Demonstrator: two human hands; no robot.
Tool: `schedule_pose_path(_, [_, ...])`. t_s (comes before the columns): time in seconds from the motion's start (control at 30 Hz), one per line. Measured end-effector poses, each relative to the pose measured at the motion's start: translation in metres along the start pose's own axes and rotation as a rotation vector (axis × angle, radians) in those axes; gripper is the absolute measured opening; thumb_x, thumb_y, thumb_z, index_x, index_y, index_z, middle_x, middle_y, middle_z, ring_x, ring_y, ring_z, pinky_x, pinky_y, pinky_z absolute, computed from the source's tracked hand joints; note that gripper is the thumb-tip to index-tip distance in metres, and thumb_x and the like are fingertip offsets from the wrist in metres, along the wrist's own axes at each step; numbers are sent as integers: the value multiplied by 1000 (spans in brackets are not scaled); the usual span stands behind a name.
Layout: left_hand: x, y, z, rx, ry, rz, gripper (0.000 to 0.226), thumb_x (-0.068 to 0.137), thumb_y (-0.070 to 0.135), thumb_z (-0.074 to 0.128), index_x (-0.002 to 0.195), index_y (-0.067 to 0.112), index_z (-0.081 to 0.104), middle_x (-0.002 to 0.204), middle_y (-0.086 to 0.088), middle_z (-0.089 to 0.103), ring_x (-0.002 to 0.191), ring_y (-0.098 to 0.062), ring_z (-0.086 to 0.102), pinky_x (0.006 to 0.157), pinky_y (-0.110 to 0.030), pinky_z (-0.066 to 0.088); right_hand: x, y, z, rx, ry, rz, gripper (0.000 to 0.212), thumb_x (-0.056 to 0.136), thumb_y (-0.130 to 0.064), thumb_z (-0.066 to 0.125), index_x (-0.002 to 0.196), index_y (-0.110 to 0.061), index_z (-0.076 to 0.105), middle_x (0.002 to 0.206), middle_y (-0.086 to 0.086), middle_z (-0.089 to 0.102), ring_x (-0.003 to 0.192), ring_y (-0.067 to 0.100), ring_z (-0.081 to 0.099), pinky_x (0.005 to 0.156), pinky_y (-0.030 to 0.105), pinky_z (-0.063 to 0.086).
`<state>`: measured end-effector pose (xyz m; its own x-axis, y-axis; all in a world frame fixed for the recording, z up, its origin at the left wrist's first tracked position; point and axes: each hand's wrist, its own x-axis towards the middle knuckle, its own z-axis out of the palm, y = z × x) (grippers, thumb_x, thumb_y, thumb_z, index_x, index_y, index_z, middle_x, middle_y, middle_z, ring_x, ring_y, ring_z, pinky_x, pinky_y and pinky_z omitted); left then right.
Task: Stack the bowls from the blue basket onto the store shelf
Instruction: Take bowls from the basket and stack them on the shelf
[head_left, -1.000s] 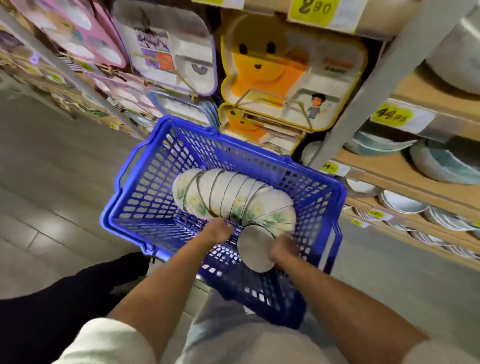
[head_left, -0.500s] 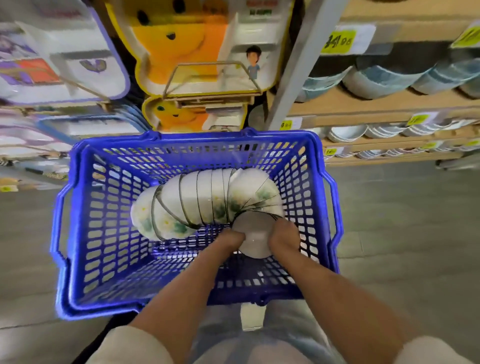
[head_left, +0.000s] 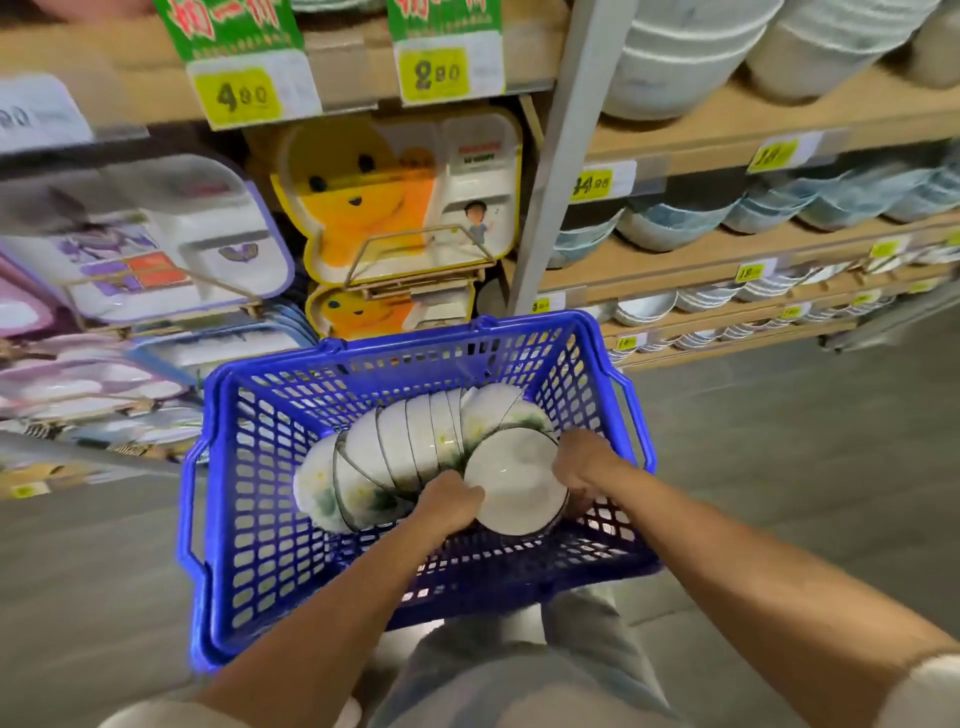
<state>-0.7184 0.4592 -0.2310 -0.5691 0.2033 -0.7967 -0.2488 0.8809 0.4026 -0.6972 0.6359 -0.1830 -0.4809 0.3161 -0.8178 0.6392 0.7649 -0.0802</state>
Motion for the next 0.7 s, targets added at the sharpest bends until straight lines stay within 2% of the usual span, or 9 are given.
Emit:
schedule_pose_path(0.07, [-10, 1, -12, -149, 66, 59, 34, 90, 19, 49, 119, 2, 57, 115, -15, 63, 107, -32, 60, 85, -34, 48, -13, -6, -24, 146, -96, 9, 16, 93, -2, 44, 96, 7, 56, 103, 25, 70, 82, 31, 72, 67, 33, 59])
schedule_pose_path(0.13, [-23, 7, -29, -404, 85, 130, 33, 90, 13, 49, 123, 9, 54, 115, -13, 63, 110, -33, 60, 95, -44, 51, -29, -14, -50, 280, -125, 17, 14, 95, 0, 41, 89, 9, 50, 98, 30, 69, 65, 27, 72, 64, 35, 61])
schedule_pose_path(0.2, [-38, 21, -49, -674, 71, 193, 33, 90, 8, 48, 122, 16, 52, 115, -8, 60, 111, -31, 58, 94, -47, 51, -46, -21, -74, 372, -135, -22, 16, 95, 1, 39, 102, 13, 49, 100, 35, 66, 66, 31, 71, 62, 35, 61])
schedule_pose_path(0.27, [-56, 37, -71, -878, 53, 287, 39, 84, 15, 50, 121, 26, 53, 118, -4, 60, 107, -26, 57, 86, -43, 50, -67, -29, -98, 443, -148, -93, 23, 96, 2, 40, 107, 19, 50, 104, 39, 64, 58, 27, 70, 55, 31, 59])
schedule_pose_path(0.37, [-85, 63, -100, -1106, 77, 416, 56, 66, 24, 50, 121, 32, 55, 117, 2, 63, 103, -23, 58, 81, -44, 49, -101, -39, -133, 504, -112, -192, 29, 95, -2, 45, 105, 24, 54, 83, 30, 69, 48, 21, 68, 47, 26, 57])
schedule_pose_path(0.43, [-106, 83, -117, -1191, 152, 473, 55, 62, 24, 48, 116, 31, 59, 109, 3, 66, 98, -22, 59, 73, -36, 49, -126, -43, -154, 523, -68, -256, 30, 94, -5, 47, 103, 22, 56, 68, 21, 70, 50, 21, 69, 45, 22, 54])
schedule_pose_path(0.5, [-124, 102, -132, -1222, 242, 531, 47, 61, 25, 46, 105, 28, 63, 103, 2, 67, 95, -23, 60, 69, -33, 49, -149, -42, -171, 532, 18, -324, 29, 94, -9, 50, 98, 17, 60, 67, 18, 71, 52, 20, 69, 47, 23, 56])
schedule_pose_path(0.6, [-158, 131, -150, -1195, 290, 624, 48, 64, 28, 43, 107, 24, 62, 116, -7, 65, 107, -31, 58, 78, -40, 47, -180, -32, -190, 579, 215, -429, 27, 91, -14, 54, 89, 11, 66, 70, 18, 73, 57, 24, 68, 56, 28, 59])
schedule_pose_path(0.7, [-184, 160, -160, -1202, 328, 609, 51, 65, 27, 44, 113, 18, 60, 125, -15, 60, 116, -40, 53, 78, -43, 43, -200, -18, -196, 699, 365, -548, 25, 88, -13, 53, 89, 7, 68, 76, 16, 69, 65, 22, 64, 61, 30, 56])
